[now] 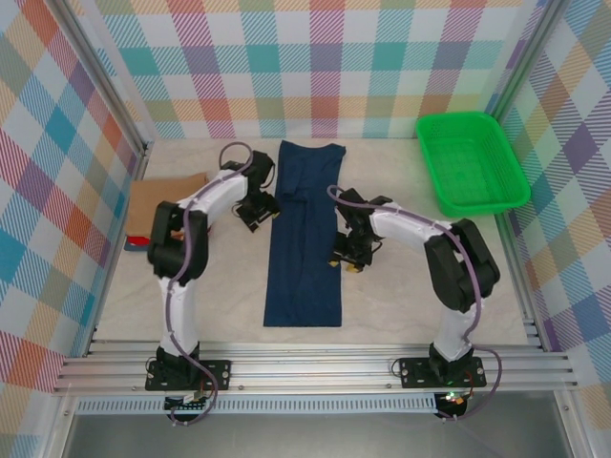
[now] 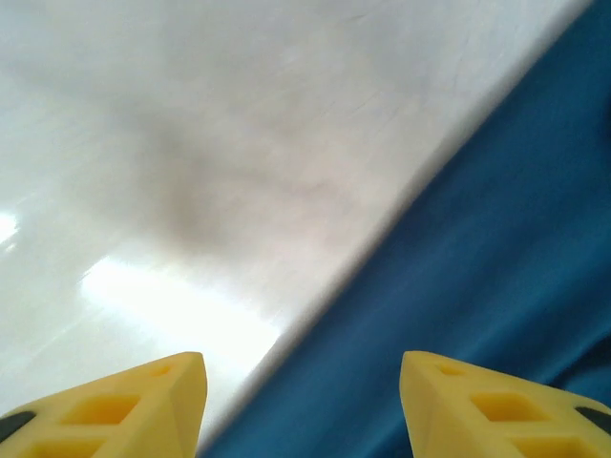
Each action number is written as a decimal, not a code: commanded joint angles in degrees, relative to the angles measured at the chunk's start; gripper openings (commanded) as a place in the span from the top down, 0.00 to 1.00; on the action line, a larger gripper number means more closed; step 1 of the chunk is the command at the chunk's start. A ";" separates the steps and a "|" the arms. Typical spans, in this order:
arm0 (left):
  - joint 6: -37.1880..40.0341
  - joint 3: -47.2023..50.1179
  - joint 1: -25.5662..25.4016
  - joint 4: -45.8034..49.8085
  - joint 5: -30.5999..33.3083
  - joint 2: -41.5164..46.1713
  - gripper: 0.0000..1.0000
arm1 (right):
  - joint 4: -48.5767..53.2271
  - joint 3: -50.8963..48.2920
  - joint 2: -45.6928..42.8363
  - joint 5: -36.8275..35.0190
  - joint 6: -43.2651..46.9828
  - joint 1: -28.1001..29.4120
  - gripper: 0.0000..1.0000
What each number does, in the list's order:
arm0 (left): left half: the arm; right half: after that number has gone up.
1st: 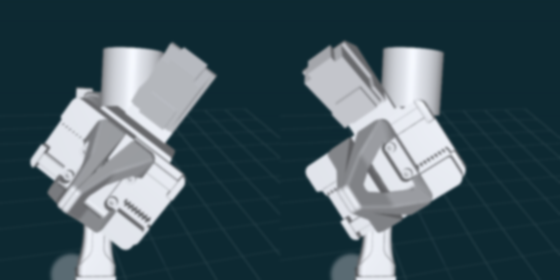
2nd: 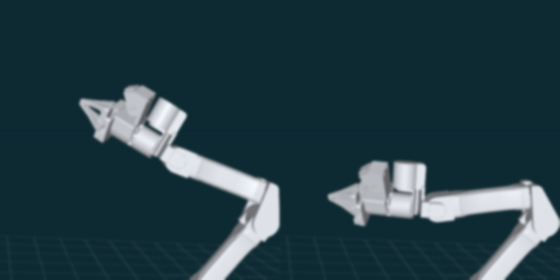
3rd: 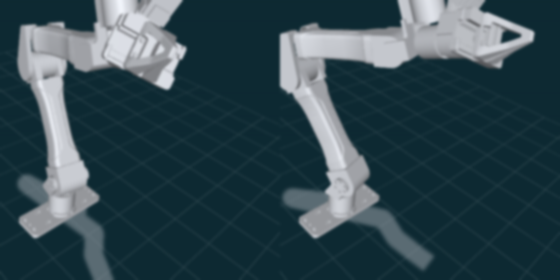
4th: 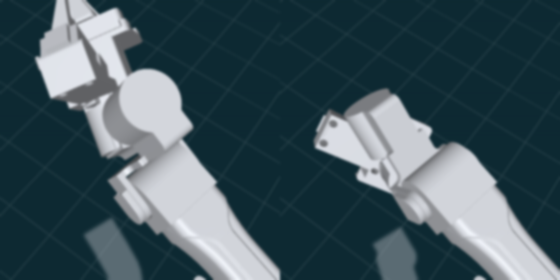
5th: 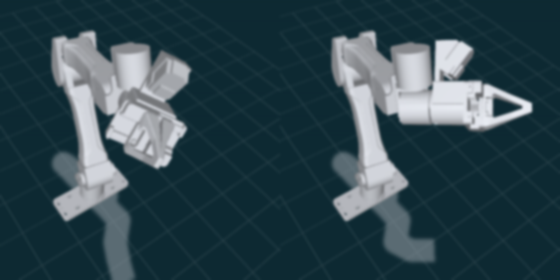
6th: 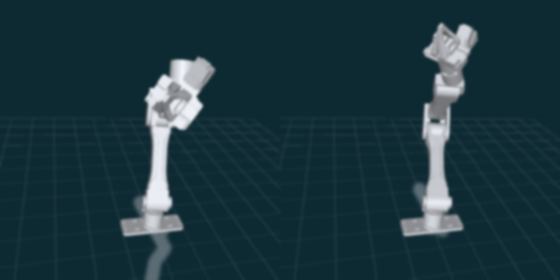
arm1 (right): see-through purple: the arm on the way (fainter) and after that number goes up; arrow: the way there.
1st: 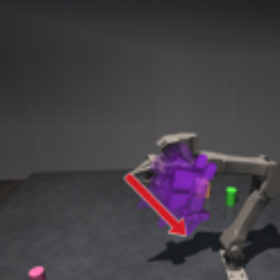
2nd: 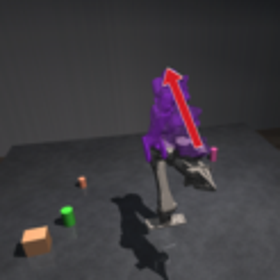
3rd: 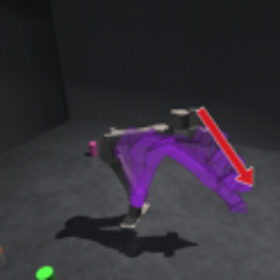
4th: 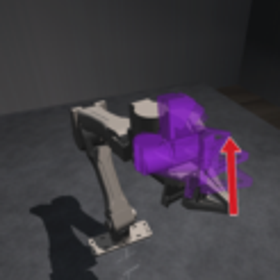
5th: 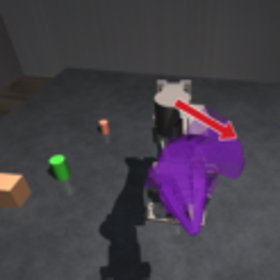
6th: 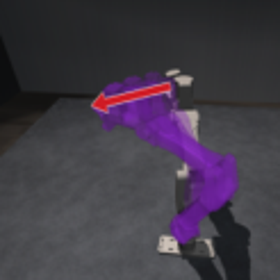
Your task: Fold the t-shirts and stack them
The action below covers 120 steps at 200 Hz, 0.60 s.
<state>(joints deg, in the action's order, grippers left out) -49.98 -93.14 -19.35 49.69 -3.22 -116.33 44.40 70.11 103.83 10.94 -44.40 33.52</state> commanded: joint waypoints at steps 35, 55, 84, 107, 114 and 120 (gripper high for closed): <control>4.26 27.29 -7.27 0.11 -7.68 25.76 0.55 | 0.57 -14.23 -11.56 8.09 -6.78 7.86 0.59; 4.23 39.01 -12.87 0.26 -11.89 32.21 0.55 | -5.54 -21.75 -15.42 11.44 -12.68 10.00 0.59; 1.03 52.51 -15.01 -5.98 -17.53 39.39 0.50 | -15.16 -29.04 -17.55 11.95 -20.11 12.22 0.58; -0.92 57.46 -15.09 -10.81 -19.36 41.90 0.47 | -19.45 -30.68 -16.32 11.07 -23.39 13.32 0.59; -1.76 58.56 -15.10 -12.73 -19.65 42.55 0.46 | -20.15 -30.72 -15.88 10.84 -24.15 13.45 0.59; -2.36 59.38 -15.10 -13.97 -19.71 42.87 0.46 | -20.61 -30.69 -15.86 10.53 -24.77 13.46 0.59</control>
<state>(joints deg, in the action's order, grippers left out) -49.15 -36.01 -34.37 43.81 -19.16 -76.23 33.34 40.69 86.70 20.99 -63.07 45.84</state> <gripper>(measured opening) 0.534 0.414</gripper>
